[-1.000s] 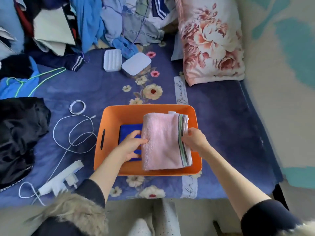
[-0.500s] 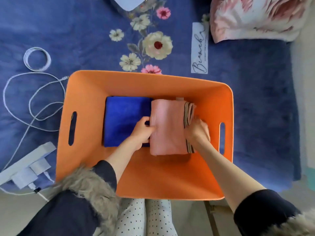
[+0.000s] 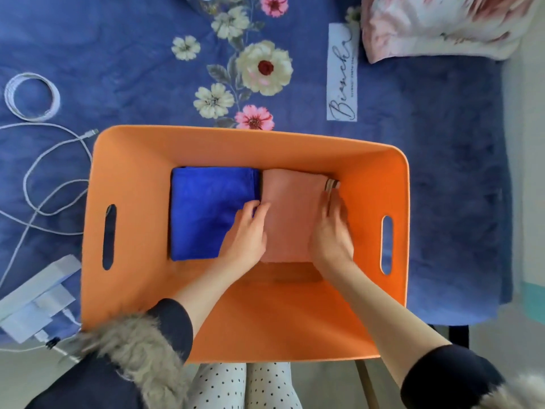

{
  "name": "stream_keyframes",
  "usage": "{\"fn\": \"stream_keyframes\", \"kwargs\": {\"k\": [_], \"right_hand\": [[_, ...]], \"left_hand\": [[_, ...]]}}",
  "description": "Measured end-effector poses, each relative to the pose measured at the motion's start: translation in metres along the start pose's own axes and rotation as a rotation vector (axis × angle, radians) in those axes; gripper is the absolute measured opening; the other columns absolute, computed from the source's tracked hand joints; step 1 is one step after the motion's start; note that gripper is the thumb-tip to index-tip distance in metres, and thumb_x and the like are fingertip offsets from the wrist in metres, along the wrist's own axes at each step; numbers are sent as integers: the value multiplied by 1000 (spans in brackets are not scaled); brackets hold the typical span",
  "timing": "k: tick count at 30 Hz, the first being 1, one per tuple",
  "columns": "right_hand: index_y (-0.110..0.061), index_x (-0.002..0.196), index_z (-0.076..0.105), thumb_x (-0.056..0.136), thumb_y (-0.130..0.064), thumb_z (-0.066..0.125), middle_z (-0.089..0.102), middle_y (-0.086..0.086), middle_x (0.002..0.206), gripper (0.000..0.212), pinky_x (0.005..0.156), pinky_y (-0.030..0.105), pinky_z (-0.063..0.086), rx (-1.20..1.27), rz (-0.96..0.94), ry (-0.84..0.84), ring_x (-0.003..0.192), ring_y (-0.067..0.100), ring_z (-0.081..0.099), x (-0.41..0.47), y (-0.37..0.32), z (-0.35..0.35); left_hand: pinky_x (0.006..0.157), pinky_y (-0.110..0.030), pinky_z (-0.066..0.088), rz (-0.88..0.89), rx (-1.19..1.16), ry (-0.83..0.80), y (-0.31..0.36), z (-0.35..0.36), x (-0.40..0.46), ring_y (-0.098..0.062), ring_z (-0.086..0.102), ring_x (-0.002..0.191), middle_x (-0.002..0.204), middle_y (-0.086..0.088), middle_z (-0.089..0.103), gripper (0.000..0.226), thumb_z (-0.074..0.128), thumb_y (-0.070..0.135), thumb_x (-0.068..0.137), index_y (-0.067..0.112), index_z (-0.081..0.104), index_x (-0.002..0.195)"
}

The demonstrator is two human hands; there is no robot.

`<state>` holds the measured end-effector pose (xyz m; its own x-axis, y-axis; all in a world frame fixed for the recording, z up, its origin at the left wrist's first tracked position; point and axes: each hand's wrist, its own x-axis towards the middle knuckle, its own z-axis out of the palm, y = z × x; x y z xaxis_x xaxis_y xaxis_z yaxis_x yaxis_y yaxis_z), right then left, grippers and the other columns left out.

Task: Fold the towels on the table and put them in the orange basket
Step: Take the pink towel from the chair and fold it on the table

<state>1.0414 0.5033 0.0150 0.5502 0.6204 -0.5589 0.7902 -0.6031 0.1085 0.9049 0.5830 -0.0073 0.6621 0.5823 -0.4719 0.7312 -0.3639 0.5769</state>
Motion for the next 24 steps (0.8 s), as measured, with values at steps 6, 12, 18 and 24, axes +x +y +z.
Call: {"fn": "stream_keyframes", "kwargs": {"k": [6, 12, 18, 24], "right_hand": [[-4, 143, -22, 99, -19, 37, -25, 18, 153, 76, 114, 44, -12, -242, -166, -126, 140, 37, -22, 14, 11, 7], [-7, 141, -28, 82, -46, 63, -22, 22, 152, 115, 113, 45, -14, -414, -187, -194, 141, 38, -19, 47, 15, 11], [-7, 141, -28, 87, -38, 60, -23, 23, 152, 108, 116, 45, -10, -390, -178, -241, 141, 39, -20, 57, 10, 18], [-13, 147, -16, 97, -20, 37, -21, 16, 154, 73, 115, 43, -8, -146, -190, -238, 143, 32, -18, 29, 12, 2]], "left_hand": [[114, -49, -10, 303, 604, -208, -12, 3, 23, -25, -40, 130, 145, -3, -36, 108, 64, 60, 72, 29, -5, 149], [114, -52, -11, 241, 667, -203, -31, 12, 40, -23, -27, 140, 143, 4, -40, 120, 55, 79, 62, 36, -27, 138], [111, -57, -10, 160, 681, -234, -25, 22, 45, -23, -28, 140, 143, 6, -43, 118, 55, 78, 65, 38, -32, 135], [114, -57, -2, 124, 578, -353, -3, -4, 35, -23, -21, 143, 155, 2, -24, 103, 62, 60, 76, 33, -7, 148]]}}
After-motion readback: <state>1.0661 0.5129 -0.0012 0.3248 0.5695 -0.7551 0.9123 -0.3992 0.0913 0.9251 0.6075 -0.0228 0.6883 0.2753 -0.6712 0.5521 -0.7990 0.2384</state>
